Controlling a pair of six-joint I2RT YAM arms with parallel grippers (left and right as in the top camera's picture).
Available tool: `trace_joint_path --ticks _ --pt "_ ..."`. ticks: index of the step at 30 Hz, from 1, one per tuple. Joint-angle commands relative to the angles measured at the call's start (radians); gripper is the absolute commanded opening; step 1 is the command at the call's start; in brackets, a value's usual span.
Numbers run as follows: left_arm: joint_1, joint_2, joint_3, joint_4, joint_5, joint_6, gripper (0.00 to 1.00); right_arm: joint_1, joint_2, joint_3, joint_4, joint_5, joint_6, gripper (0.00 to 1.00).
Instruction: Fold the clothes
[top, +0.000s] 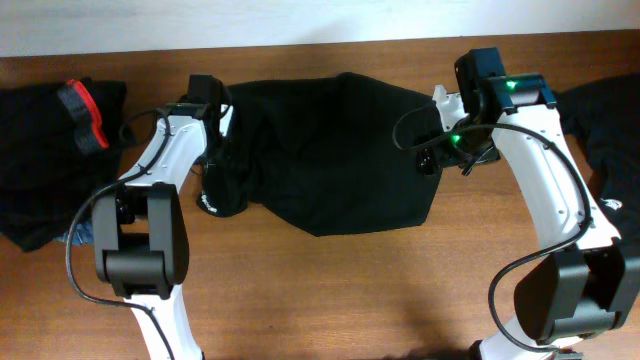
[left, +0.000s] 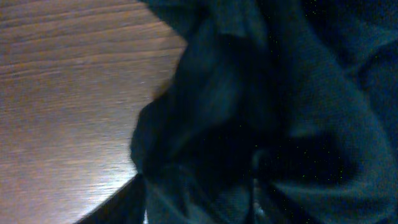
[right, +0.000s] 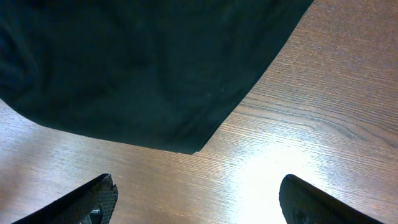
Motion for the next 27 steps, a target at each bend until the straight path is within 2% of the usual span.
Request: trace_joint_path --ticks 1,3,7,12,19,27 --pt "0.001 0.008 -0.006 -0.024 0.140 0.027 0.22 -0.007 -0.008 0.000 -0.003 -0.006 0.005 0.88" --pt "0.001 0.008 -0.006 -0.046 0.154 0.027 0.19 -0.007 -0.008 0.001 -0.016 -0.005 0.005 0.88" --pt "0.002 0.008 -0.005 -0.093 0.154 0.027 0.00 -0.007 -0.008 0.000 -0.056 -0.006 0.005 0.88" --pt "0.002 -0.008 0.020 -0.154 0.170 0.027 0.00 -0.007 -0.008 -0.016 -0.088 -0.026 0.005 0.88" --pt "0.001 -0.115 0.166 -0.175 0.385 0.038 0.00 0.008 -0.008 -0.132 -0.056 -0.097 0.005 0.87" --pt "-0.014 -0.214 0.235 -0.176 0.389 0.000 0.00 0.109 -0.008 -0.375 0.096 -0.163 0.009 0.87"
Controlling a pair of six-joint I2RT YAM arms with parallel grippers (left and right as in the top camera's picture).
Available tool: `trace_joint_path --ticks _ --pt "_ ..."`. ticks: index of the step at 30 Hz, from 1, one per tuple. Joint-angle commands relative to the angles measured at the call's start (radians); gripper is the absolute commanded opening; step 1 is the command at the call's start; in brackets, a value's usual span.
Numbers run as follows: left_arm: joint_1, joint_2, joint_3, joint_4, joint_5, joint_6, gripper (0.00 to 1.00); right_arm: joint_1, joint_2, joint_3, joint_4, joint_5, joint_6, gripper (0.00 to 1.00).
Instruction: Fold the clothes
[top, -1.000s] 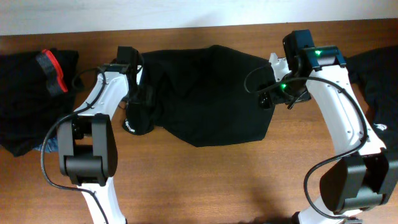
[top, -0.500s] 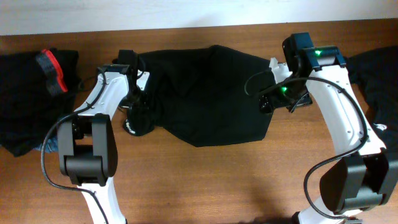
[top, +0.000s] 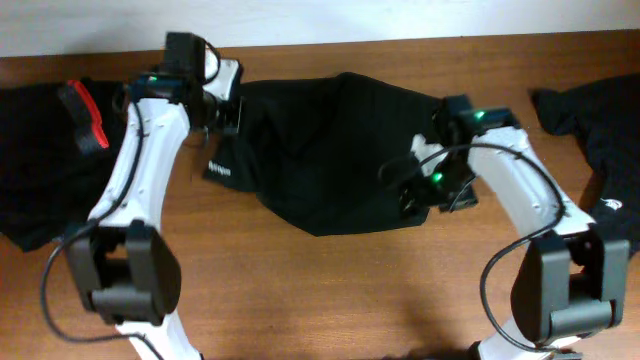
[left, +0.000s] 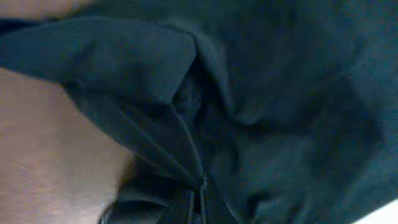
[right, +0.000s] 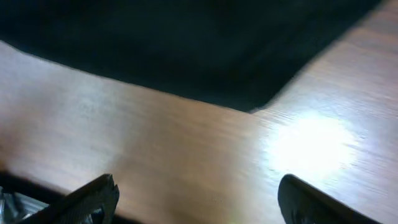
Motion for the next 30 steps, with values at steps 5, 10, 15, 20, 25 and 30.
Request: trace_joint_path --ticks 5,10,15,20,25,30 --pt "-0.008 -0.065 0.015 0.006 0.038 -0.022 0.00 0.098 -0.008 -0.159 0.153 -0.040 0.007 0.87" --pt "-0.010 -0.066 0.015 0.005 0.039 -0.023 0.00 0.111 -0.008 -0.219 0.233 -0.040 0.008 0.81" --pt "-0.010 -0.066 0.015 0.005 0.038 -0.023 0.00 0.111 -0.008 -0.277 0.345 0.029 0.008 0.81" --pt "-0.010 -0.066 0.015 0.001 0.039 -0.023 0.00 0.111 -0.007 -0.291 0.421 0.040 0.008 0.81" --pt "-0.010 -0.066 0.015 -0.002 0.039 -0.023 0.00 0.111 0.001 -0.291 0.465 0.054 0.008 0.82" --pt "-0.010 -0.066 0.015 -0.002 0.038 -0.023 0.00 0.111 0.057 -0.291 0.491 0.065 0.008 0.82"
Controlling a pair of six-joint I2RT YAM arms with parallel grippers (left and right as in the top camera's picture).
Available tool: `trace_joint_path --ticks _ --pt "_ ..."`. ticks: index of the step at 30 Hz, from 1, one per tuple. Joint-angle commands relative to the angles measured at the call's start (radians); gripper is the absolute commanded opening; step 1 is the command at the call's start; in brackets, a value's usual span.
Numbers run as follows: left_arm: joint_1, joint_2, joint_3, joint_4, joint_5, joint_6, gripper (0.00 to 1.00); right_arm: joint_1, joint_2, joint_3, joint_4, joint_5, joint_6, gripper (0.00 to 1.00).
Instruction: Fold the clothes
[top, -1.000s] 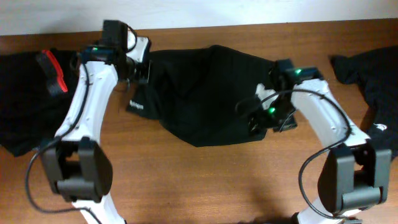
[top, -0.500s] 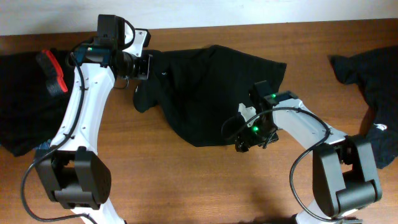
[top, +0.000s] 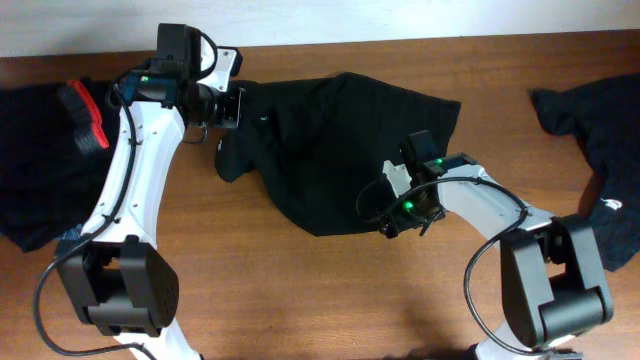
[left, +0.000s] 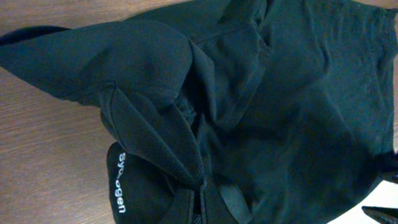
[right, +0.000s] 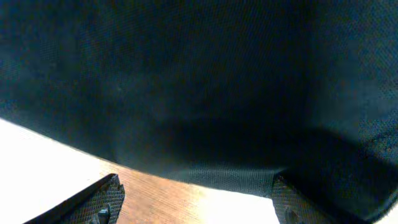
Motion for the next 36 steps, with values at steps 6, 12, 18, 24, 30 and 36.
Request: trace_joint_path --ticks 6,12,18,24,30,36 --pt "-0.003 -0.025 0.010 -0.002 0.019 -0.006 0.00 0.005 0.111 -0.005 0.069 0.027 0.040 0.61" --pt "-0.003 -0.025 0.010 -0.002 0.019 -0.006 0.00 -0.003 0.077 0.043 0.005 0.029 0.040 0.09" --pt "-0.003 -0.025 0.010 -0.003 0.018 -0.006 0.00 -0.051 -0.024 0.286 -0.270 0.187 0.069 0.08" --pt "-0.003 -0.025 0.010 -0.003 0.019 -0.006 0.00 -0.131 -0.046 0.610 -0.428 0.334 0.030 0.24" --pt "-0.003 -0.025 0.010 -0.012 0.019 -0.006 0.00 -0.188 0.002 0.576 -0.435 0.247 0.031 0.62" --pt "-0.003 -0.025 0.010 -0.016 0.019 -0.006 0.00 -0.171 0.011 0.439 -0.436 0.126 0.030 0.61"
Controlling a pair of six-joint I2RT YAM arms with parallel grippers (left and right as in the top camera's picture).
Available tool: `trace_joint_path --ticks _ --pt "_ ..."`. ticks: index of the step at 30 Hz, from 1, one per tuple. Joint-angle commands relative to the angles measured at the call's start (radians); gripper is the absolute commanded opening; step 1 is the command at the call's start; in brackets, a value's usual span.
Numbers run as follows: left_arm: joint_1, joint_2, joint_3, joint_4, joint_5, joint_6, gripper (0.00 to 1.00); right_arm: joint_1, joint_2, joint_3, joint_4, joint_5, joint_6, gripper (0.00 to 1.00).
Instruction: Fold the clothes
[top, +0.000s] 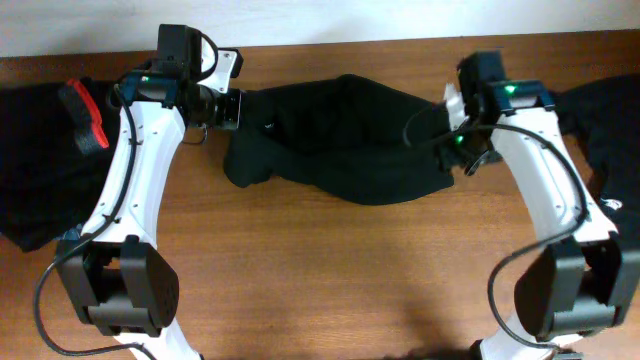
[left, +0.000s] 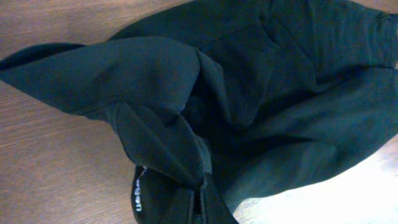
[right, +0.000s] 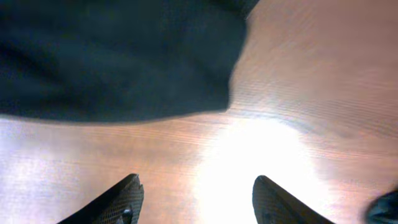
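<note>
A black garment (top: 340, 140) lies bunched in a long band across the back middle of the wooden table (top: 320, 280). At the garment's left end, raised off the table, my left gripper (top: 232, 105) is shut on a fold of the cloth. In the left wrist view the pinched fold runs into the closed jaws of the left gripper (left: 200, 200), and the black garment (left: 280, 93) spreads beyond it. Over the garment's right end my right gripper (top: 452, 150) stands open; between its fingers only bare wood shows in the right wrist view (right: 198, 186), with the black garment (right: 112, 62) further ahead.
A pile of dark clothes with a red item (top: 82, 115) lies at the left end of the table. Another dark garment (top: 600, 120) lies at the right end. The wall edge runs along the back.
My right gripper was low at the garment's front hem and is now open at its right end. The garment's front part has drawn back into a narrower band. The left gripper has held still.
First my left gripper was low at the garment's left side and my right one open at its right edge. Then the left held the cloth raised at the back left, and the right stood nearer the front corner, then at the front hem. Now the garment is narrower.
</note>
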Motion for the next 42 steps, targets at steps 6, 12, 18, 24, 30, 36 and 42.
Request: trace_joint_path --ticks 6,12,18,24,30,36,42 --pt "-0.003 -0.025 0.010 0.001 0.018 -0.005 0.00 0.074 0.008 -0.258 0.182 -0.097 -0.007 0.62" --pt "-0.003 -0.025 0.010 0.001 0.018 -0.005 0.00 0.108 0.011 -0.402 0.426 -0.096 -0.006 0.62" --pt "-0.003 -0.025 0.010 0.001 0.018 -0.005 0.00 0.111 0.050 -0.467 0.577 -0.095 -0.005 0.62" --pt "-0.003 -0.025 0.010 0.001 0.011 -0.005 0.00 0.111 0.096 -0.467 0.620 -0.095 -0.001 0.04" --pt "-0.003 -0.025 0.010 0.001 0.011 -0.005 0.00 0.110 0.047 -0.433 0.525 -0.084 0.044 0.04" --pt "-0.003 -0.025 0.010 0.002 0.010 -0.005 0.00 0.110 -0.106 -0.237 0.299 0.093 0.050 0.04" --pt "-0.003 -0.025 0.010 0.001 0.011 -0.005 0.00 0.075 -0.103 -0.116 0.373 0.192 0.020 0.40"
